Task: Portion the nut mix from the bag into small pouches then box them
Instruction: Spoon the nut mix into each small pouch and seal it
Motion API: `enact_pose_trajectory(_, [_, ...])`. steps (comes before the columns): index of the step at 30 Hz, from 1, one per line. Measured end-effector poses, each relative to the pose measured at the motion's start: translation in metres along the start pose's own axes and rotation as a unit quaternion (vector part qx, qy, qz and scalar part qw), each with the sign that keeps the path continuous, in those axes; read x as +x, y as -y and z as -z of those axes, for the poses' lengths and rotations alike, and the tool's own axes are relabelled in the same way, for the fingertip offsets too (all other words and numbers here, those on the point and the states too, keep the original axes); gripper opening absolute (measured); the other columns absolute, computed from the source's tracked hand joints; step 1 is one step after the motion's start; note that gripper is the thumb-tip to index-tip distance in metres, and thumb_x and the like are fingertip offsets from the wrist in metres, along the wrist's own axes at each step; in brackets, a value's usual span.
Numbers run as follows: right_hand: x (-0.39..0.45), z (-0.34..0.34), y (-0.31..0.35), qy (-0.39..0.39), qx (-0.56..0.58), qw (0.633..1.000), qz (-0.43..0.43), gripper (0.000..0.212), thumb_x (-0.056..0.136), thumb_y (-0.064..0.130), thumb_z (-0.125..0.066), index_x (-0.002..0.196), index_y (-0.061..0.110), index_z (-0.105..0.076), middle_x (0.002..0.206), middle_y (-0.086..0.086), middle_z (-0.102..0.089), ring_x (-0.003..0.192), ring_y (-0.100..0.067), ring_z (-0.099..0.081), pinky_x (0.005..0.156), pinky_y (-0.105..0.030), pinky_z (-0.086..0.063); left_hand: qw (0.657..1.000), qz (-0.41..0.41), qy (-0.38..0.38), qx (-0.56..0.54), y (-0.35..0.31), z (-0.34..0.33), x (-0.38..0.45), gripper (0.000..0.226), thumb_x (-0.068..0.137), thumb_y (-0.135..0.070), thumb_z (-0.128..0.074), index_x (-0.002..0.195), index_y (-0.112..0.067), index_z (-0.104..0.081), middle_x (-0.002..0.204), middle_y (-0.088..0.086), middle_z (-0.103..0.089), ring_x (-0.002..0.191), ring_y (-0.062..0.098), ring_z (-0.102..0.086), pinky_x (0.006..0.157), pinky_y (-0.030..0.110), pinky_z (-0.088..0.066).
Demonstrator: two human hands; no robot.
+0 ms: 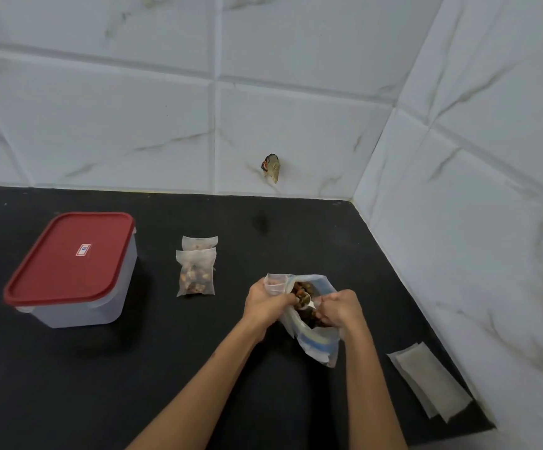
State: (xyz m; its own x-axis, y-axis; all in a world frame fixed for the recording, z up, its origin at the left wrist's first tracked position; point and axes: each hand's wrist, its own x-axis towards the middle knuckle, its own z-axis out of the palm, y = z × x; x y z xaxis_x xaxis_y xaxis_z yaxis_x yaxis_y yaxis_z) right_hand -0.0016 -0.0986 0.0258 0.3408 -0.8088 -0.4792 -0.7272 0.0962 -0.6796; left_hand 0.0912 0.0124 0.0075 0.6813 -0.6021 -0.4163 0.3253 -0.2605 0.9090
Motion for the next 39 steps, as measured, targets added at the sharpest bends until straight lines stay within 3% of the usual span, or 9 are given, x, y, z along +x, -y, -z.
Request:
enact_pose_trajectory(6, [-0.01,0.011,0.003,0.01,0.121,0.992,-0.017,0.01,0.089,0.001,-0.06,0.088,0.005,-0.069,0.074,-0.008,-0.063,0.066,-0.013,-0.057,0.073,-0.027,-0.054,0.999,-0.032,0.0,0.024,0.002,0.007,-0.001,0.038,0.069,-0.017,-0.082,0.101,-0.021,-0.063,0.099,0.0,-0.069,0.096,0.015,-0.065,0.085,0.036,-0.054])
enact_pose_trajectory(9, [-0.016,0.015,0.002,-0.005,0.151,0.988,-0.009,0.01,0.088,0.001,-0.062,0.092,0.005,-0.069,0.078,-0.008,-0.064,0.072,-0.014,-0.06,0.081,-0.031,-0.055,0.986,-0.101,-0.049,0.121,-0.001,0.009,-0.003,0.046,0.067,-0.03,-0.085,0.102,-0.018,-0.059,0.099,-0.004,-0.064,0.095,0.011,-0.061,0.081,0.029,-0.052])
enact_pose_trajectory(14, [-0.029,0.024,-0.003,-0.015,0.167,0.986,0.0,0.012,0.088,0.001,-0.061,0.095,0.004,-0.069,0.085,-0.011,-0.066,0.075,-0.015,-0.061,0.065,-0.023,-0.053,0.945,-0.219,-0.079,0.231,-0.014,0.007,-0.016,0.044,0.069,-0.029,-0.081,0.102,-0.019,-0.054,0.097,-0.008,-0.06,0.092,0.008,-0.058,0.076,0.024,-0.05])
enact_pose_trajectory(21, [-0.059,0.042,0.016,-0.07,0.159,0.982,0.08,0.015,0.089,0.003,-0.06,0.1,0.007,-0.069,0.085,-0.009,-0.067,0.076,-0.015,-0.061,0.064,-0.023,-0.05,0.912,-0.245,-0.056,0.324,-0.03,0.003,-0.025,0.039,0.076,-0.027,-0.072,0.107,-0.017,-0.05,0.101,-0.005,-0.057,0.095,0.013,-0.058,0.081,0.03,-0.053])
enact_pose_trajectory(25, [-0.08,0.037,0.037,-0.114,0.079,0.972,0.189,0.015,0.089,0.008,-0.061,0.099,0.012,-0.071,0.078,0.0,-0.066,0.074,-0.01,-0.062,0.073,-0.025,-0.053,0.918,-0.234,-0.048,0.317,-0.037,0.001,-0.024,0.041,0.073,-0.028,-0.071,0.108,-0.018,-0.05,0.099,-0.006,-0.057,0.092,0.013,-0.057,0.075,0.028,-0.051])
enact_pose_trajectory(29, [-0.092,0.019,0.05,-0.202,-0.087,0.923,0.317,0.015,0.089,0.01,-0.061,0.097,0.016,-0.073,0.085,0.004,-0.069,0.076,-0.006,-0.06,0.063,-0.009,-0.039,0.931,-0.216,-0.049,0.288,-0.045,-0.001,-0.022,0.041,0.07,-0.031,-0.073,0.101,-0.019,-0.05,0.091,-0.006,-0.058,0.087,0.015,-0.058,0.066,0.028,-0.048])
enact_pose_trajectory(34, [-0.1,0.012,0.06,-0.151,-0.154,0.899,0.381,0.024,0.086,-0.002,-0.054,0.095,0.009,-0.073,0.094,-0.009,-0.07,0.09,-0.027,-0.063,0.081,-0.038,-0.051,0.954,-0.201,-0.048,0.218,-0.048,0.003,-0.017,0.037,0.072,-0.037,-0.075,0.091,-0.02,-0.048,0.087,-0.006,-0.058,0.078,0.011,-0.056,0.059,0.023,-0.044])
enact_pose_trajectory(37, [-0.1,0.014,0.063,-0.157,-0.148,0.893,0.394,0.024,0.084,-0.004,-0.055,0.091,0.008,-0.074,0.092,-0.011,-0.069,0.09,-0.029,-0.063,0.08,-0.038,-0.05,0.957,-0.21,-0.038,0.196,-0.046,0.006,-0.013,0.042,0.068,-0.033,-0.079,0.096,-0.018,-0.051,0.092,-0.004,-0.06,0.082,0.012,-0.057,0.063,0.022,-0.047])
enact_pose_trajectory(39, [-0.094,0.016,0.074,-0.115,-0.188,0.918,0.329,0.022,0.087,0.003,-0.058,0.102,0.011,-0.072,0.105,-0.01,-0.067,0.1,-0.028,-0.061,0.087,-0.037,-0.049,0.958,-0.212,-0.037,0.191,-0.045,0.007,-0.011,0.048,0.066,-0.031,-0.081,0.104,-0.017,-0.053,0.098,-0.003,-0.062,0.091,0.015,-0.06,0.071,0.027,-0.052])
